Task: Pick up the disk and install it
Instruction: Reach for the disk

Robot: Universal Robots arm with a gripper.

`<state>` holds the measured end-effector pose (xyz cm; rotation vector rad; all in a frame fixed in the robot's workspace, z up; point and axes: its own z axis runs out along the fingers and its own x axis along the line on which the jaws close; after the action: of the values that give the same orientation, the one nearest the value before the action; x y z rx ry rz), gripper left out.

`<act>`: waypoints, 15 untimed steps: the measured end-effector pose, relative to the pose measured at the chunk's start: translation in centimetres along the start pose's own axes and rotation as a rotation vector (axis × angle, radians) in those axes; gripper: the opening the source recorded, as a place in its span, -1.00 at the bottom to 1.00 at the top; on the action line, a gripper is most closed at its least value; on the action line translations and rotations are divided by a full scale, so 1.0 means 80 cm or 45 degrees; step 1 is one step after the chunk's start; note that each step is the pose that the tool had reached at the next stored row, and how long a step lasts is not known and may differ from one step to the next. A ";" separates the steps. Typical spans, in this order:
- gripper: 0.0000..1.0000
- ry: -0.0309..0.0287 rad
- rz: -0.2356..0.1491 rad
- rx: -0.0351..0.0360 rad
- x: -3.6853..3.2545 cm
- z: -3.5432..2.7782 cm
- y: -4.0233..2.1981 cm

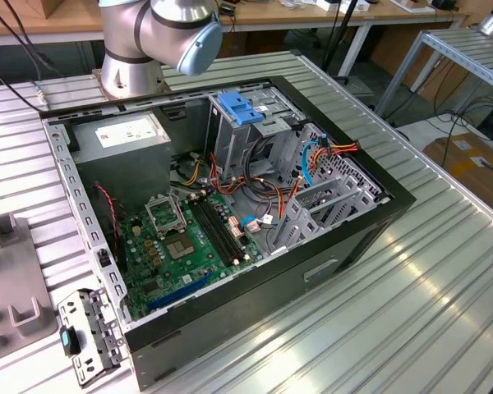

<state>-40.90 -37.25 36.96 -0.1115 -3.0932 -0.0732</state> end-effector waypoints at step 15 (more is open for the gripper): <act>-0.79 0.0038 -0.055 0.0027 0.0544 0.0110 0.0105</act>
<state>-45.22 -36.06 36.32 -0.0439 -3.0929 -0.0716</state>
